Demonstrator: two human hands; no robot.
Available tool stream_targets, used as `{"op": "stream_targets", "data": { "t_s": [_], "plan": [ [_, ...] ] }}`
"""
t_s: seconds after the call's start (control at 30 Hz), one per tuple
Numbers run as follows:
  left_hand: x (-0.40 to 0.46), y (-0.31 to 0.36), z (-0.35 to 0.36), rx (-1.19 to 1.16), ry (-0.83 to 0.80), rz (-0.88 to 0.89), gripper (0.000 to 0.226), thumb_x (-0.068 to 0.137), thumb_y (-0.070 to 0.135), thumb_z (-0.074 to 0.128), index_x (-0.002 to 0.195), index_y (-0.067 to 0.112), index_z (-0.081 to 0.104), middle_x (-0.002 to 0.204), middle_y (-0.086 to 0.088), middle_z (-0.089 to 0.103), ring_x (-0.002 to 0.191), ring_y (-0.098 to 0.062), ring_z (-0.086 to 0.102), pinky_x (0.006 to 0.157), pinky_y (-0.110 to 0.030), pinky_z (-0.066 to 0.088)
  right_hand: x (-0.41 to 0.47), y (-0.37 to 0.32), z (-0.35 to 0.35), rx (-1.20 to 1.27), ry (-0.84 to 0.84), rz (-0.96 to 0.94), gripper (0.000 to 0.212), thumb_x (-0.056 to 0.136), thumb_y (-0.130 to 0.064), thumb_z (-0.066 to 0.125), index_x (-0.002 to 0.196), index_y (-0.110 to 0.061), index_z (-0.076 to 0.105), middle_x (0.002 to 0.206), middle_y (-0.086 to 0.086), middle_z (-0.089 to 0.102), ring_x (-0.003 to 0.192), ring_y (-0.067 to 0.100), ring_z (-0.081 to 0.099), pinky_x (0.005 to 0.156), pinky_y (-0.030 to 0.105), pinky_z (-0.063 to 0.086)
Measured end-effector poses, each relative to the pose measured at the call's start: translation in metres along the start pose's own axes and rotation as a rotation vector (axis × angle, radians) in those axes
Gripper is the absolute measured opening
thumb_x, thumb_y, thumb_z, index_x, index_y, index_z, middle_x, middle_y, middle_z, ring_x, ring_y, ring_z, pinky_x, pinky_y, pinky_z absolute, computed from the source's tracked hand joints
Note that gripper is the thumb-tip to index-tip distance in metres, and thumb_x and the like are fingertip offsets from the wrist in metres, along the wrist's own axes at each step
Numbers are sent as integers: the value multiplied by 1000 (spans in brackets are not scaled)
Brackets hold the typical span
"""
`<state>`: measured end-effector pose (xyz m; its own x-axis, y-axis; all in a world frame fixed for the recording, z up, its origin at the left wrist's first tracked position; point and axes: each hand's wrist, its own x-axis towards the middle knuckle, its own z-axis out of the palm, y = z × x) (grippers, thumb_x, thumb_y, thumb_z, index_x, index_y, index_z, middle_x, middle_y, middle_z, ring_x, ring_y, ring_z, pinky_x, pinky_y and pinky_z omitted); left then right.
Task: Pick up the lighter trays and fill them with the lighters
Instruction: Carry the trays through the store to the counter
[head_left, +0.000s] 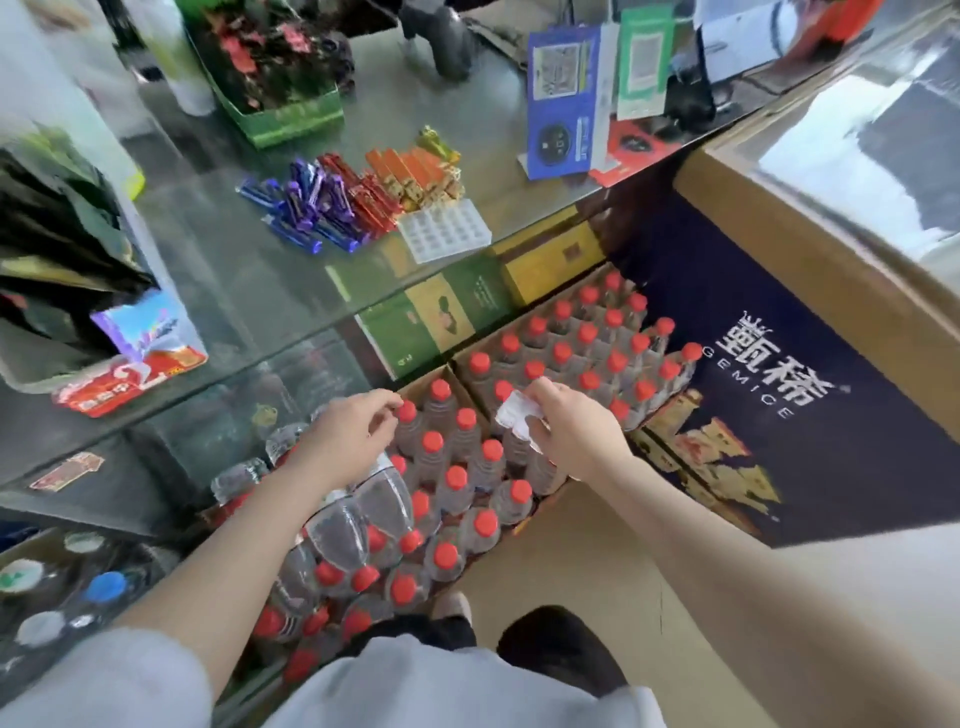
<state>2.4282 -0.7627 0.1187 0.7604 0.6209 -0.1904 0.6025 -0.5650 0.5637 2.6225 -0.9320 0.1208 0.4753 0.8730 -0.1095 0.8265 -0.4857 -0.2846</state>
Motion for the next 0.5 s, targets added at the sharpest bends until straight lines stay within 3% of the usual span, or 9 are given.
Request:
{"op": "stream_targets", "data": {
  "t_s": [0.17,0.27,0.37,0.5],
  "plan": [
    [25,28,-16,-41,171,48,23,86,13,53,108,17,61,89,2,64,76,-16,59,75,-33,49,54,38,2,-21,-90,-19,14,88,-18,44,97,-9,39,99,12,57,88,34,56,56,33,35],
    [37,44,-19,-73,271,1,22,85,9,55,106,14,62,85,2,63,67,-2,54,68,-13,44,88,51,-2,-15,-126,-106,15,88,-19,46,97,-9,40,100,12,58,92,35,57,58,34,36],
    [50,59,-20,-85,327,-104,22,86,10,55,107,13,61,82,7,59,67,-3,51,62,-3,35,121,50,-19,36,-116,-294,19,87,-20,50,101,-9,45,103,9,60,91,34,57,59,35,37],
    [63,82,-16,-233,265,-345,34,85,35,57,116,22,53,99,12,59,84,-9,58,69,-10,41,148,29,-55,210,42,-697,18,81,-14,61,94,-4,55,81,11,66,70,34,61,53,33,45]
  ]
}}
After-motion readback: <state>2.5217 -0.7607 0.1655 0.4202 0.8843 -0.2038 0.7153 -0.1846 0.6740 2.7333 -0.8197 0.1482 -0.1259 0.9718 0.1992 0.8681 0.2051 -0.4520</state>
